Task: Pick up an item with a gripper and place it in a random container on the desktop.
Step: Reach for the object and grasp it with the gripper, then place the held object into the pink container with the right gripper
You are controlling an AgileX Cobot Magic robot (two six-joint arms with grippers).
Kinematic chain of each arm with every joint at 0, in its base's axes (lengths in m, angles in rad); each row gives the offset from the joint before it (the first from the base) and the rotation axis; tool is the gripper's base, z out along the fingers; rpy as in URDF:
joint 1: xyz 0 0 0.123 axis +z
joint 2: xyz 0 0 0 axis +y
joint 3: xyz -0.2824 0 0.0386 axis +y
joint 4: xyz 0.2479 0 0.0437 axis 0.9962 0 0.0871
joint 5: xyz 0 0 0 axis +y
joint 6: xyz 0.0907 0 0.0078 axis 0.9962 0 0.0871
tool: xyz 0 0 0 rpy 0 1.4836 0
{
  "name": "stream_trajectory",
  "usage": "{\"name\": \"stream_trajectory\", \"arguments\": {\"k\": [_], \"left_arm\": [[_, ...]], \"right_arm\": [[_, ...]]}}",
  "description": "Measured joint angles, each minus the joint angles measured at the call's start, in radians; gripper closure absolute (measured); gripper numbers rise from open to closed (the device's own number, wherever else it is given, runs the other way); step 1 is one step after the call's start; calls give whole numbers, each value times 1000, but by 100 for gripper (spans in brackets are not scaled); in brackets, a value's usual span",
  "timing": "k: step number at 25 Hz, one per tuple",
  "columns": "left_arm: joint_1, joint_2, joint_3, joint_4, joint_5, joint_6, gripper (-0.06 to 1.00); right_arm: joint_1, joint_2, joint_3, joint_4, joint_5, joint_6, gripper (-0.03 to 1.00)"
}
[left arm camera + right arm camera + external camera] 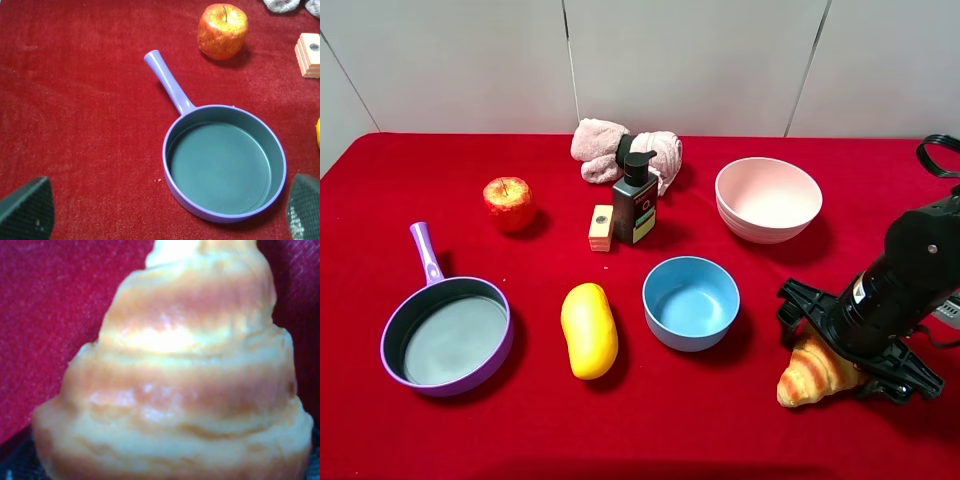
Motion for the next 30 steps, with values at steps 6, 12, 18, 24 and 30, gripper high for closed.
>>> {"name": "stream_trajectory", "arguments": {"k": [6, 12, 18, 24, 30], "left_arm": [[0, 0, 0, 0, 0, 0, 3], [0, 0, 0, 0, 0, 0, 3], [0, 0, 0, 0, 0, 0, 3], [0, 0, 0, 0, 0, 0, 3], [0, 0, 0, 0, 0, 0, 3]], "right_arm": [[0, 1, 0, 1, 3, -4, 49], [0, 1, 0, 3, 3, -5, 49], [0, -7, 0, 6, 2, -5, 49], [0, -93, 0, 10, 13, -5, 49], [0, -167, 1, 10, 62, -5, 49]]}}
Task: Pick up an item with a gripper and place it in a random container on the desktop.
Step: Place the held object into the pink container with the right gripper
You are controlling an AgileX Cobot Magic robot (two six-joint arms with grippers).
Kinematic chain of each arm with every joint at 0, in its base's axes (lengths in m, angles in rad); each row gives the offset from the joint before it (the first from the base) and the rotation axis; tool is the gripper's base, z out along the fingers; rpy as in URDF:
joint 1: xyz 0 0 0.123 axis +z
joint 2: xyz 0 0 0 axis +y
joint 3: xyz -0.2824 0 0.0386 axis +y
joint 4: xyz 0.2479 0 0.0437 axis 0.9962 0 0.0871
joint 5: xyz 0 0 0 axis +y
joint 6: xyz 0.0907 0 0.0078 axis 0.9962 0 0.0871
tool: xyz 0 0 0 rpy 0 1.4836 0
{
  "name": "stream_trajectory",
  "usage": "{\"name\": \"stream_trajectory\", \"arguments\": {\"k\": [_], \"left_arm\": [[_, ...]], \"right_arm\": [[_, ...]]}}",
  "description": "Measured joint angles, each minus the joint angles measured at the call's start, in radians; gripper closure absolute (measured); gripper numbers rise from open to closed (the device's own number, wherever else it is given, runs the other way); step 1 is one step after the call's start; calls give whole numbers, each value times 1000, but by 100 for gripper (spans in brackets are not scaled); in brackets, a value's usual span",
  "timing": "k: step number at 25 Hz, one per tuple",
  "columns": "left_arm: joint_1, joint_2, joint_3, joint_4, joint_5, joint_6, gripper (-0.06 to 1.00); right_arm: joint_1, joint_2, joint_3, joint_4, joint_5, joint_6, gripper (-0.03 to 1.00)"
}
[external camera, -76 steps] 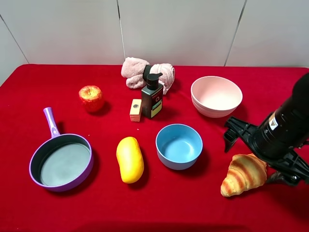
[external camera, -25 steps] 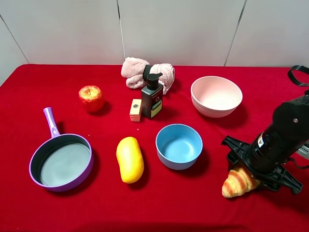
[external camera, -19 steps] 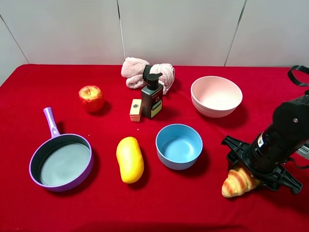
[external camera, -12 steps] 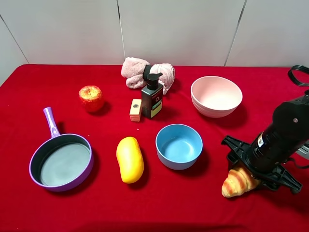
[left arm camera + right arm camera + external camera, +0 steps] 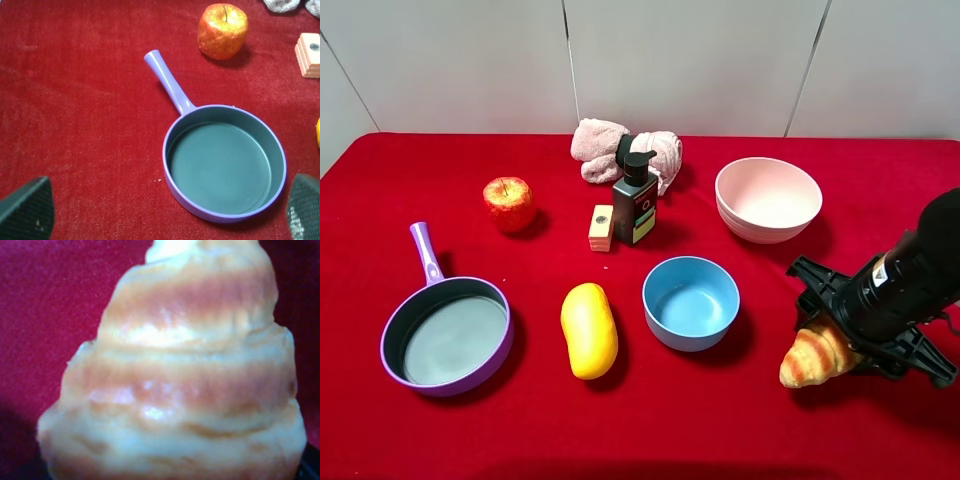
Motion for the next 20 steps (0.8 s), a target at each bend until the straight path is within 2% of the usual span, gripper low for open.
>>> {"name": "stream_trajectory", "arguments": {"k": [6, 20], "left_arm": [[0, 0, 0, 0, 0, 0, 3], [0, 0, 0, 0, 0, 0, 3]], "right_arm": [[0, -30, -56, 0, 125, -17, 49], [0, -31, -201, 20, 366, -185, 49]]}}
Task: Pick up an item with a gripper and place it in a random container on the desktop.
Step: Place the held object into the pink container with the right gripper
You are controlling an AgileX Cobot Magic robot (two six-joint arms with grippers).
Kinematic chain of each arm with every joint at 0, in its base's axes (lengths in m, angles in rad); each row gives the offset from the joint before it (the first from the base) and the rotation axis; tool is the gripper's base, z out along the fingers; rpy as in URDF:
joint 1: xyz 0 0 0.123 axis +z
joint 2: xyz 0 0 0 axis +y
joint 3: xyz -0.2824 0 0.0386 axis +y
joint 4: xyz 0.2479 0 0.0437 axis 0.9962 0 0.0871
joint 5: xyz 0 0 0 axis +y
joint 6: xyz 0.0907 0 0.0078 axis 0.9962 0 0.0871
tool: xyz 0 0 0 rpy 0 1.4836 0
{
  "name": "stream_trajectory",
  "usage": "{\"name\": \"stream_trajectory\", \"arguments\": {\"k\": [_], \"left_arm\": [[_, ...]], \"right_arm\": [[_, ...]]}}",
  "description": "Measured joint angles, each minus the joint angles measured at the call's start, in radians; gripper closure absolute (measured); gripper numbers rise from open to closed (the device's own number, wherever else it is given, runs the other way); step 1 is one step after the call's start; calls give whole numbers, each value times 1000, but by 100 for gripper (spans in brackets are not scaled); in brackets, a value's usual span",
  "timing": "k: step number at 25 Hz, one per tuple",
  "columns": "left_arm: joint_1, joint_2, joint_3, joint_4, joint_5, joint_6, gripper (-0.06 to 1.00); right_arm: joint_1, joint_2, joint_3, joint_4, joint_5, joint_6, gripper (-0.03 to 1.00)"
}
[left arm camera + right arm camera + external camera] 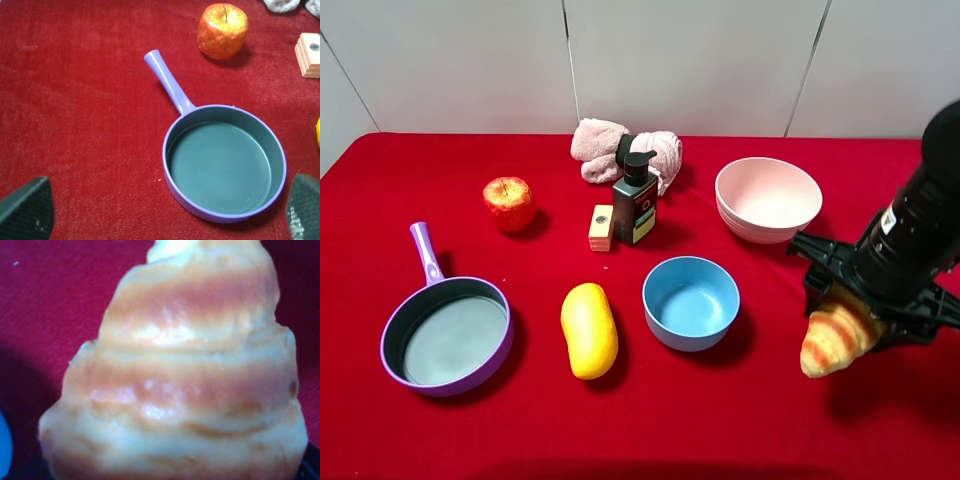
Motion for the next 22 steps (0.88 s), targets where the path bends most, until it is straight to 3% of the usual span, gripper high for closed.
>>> {"name": "stream_trajectory", "arguments": {"k": [11, 22], "left_arm": [[0, 0, 0, 0, 0, 0, 3], [0, 0, 0, 0, 0, 0, 3]], "right_arm": [[0, 1, -190, 6, 212, -132, 49], [0, 1, -303, -6, 264, -185, 49]]}}
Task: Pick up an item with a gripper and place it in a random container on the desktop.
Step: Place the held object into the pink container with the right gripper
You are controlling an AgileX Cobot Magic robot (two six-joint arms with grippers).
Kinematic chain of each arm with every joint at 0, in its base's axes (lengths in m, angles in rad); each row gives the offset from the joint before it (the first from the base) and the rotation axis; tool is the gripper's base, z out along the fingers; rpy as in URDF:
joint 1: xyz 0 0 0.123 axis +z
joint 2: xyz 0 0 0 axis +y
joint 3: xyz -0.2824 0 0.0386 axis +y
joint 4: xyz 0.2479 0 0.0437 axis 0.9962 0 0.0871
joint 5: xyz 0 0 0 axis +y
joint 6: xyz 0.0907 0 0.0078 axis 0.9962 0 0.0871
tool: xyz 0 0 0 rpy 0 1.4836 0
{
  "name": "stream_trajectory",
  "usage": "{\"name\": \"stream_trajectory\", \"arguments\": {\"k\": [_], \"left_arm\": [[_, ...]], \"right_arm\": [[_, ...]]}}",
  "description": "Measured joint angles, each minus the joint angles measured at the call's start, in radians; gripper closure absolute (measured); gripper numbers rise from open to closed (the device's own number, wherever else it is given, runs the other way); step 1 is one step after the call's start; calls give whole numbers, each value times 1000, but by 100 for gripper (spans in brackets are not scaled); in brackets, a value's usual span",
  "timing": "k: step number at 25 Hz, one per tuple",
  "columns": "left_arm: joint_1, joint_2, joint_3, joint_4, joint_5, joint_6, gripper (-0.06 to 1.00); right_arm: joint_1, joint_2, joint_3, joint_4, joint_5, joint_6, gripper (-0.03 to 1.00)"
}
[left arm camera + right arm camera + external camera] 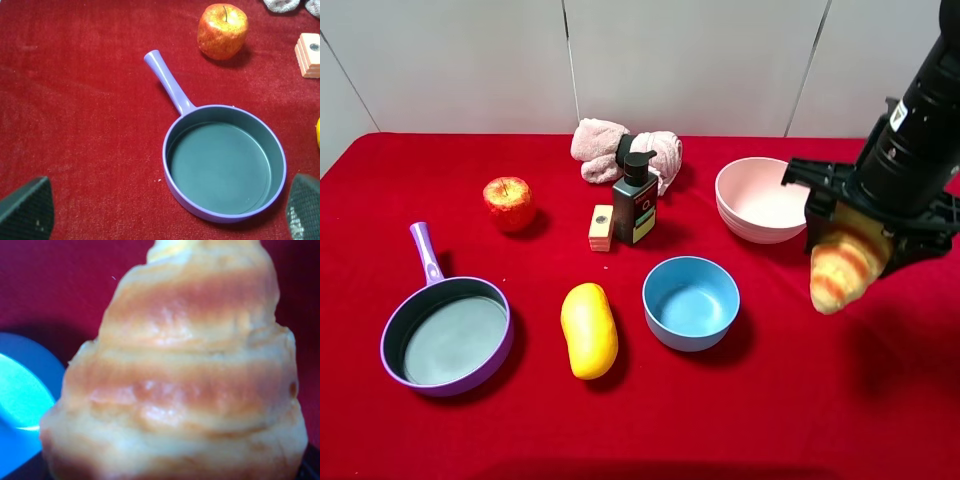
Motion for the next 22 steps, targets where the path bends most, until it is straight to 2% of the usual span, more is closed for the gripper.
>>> {"name": "stream_trajectory", "arguments": {"k": [6, 22], "left_arm": [[0, 0, 0, 0, 0, 0, 3], [0, 0, 0, 0, 0, 0, 3]], "right_arm": [[0, 16, -65, -36, 8, -8, 49], [0, 213, -324, -149, -1, -121, 49]]}}
